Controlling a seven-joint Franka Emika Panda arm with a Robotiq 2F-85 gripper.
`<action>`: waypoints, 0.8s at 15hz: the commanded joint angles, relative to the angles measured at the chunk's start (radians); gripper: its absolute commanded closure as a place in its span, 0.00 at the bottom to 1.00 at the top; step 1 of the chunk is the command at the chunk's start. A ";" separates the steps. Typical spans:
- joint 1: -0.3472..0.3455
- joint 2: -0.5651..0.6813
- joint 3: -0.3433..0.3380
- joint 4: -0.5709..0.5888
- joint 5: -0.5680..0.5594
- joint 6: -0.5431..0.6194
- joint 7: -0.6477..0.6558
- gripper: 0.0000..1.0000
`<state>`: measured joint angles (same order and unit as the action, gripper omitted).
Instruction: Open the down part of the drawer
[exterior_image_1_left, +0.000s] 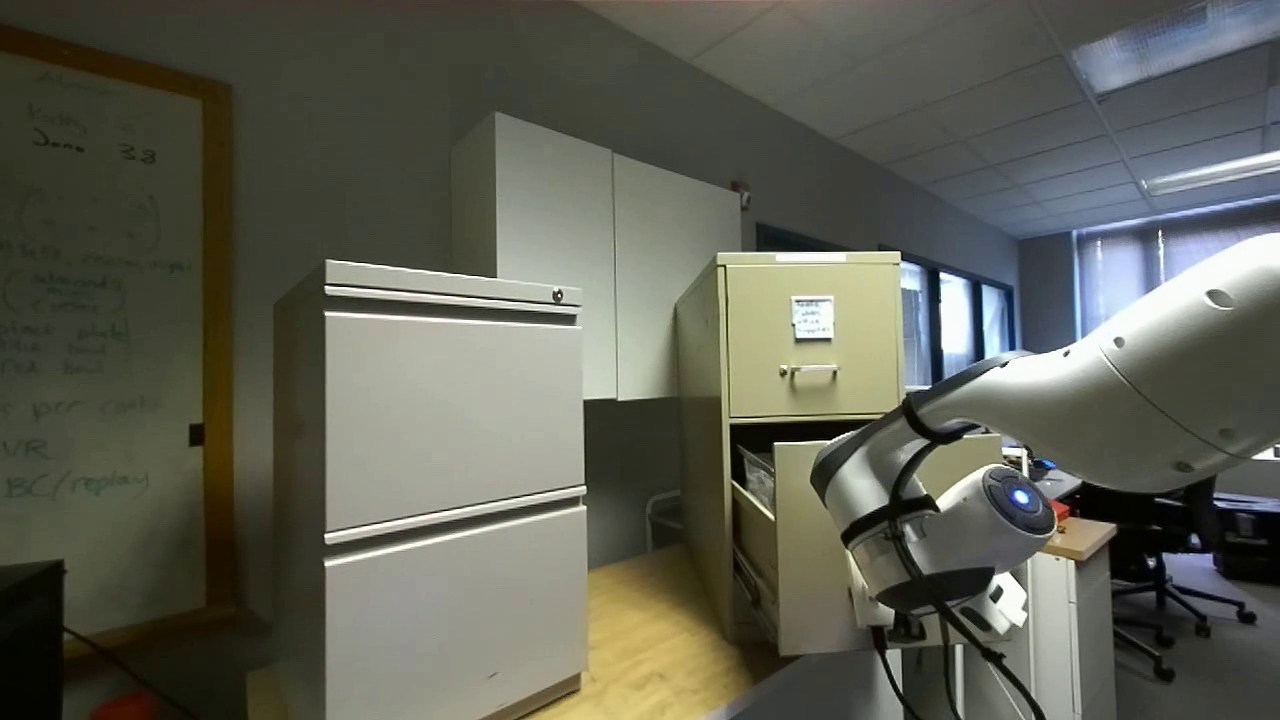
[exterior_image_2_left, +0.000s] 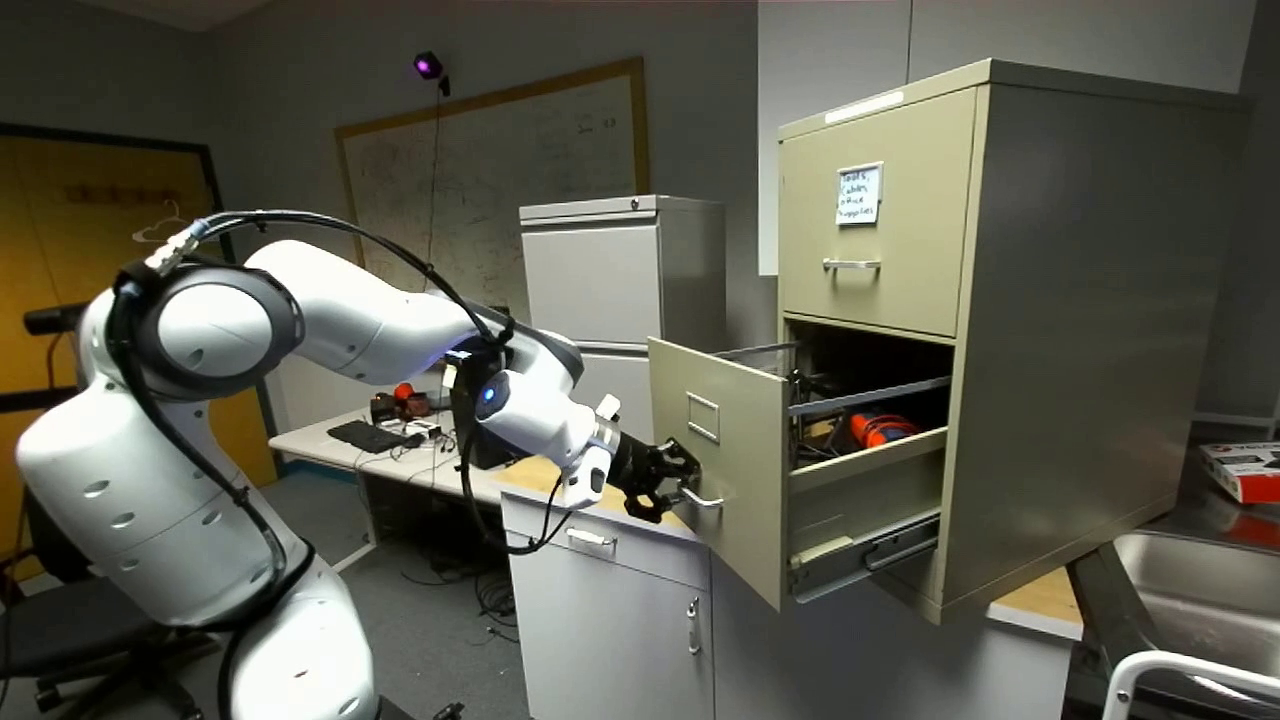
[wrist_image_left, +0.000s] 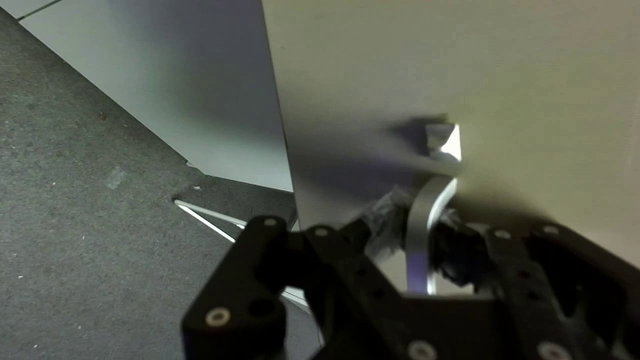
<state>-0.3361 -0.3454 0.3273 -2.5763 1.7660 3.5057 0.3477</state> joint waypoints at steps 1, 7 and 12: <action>0.098 -0.071 0.096 -0.081 0.044 -0.025 0.032 0.94; 0.110 -0.117 0.146 -0.127 0.062 -0.011 0.028 0.94; 0.117 -0.124 0.175 -0.137 0.087 0.005 0.016 0.57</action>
<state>-0.3348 -0.4726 0.4083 -2.7081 1.7856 3.5132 0.3477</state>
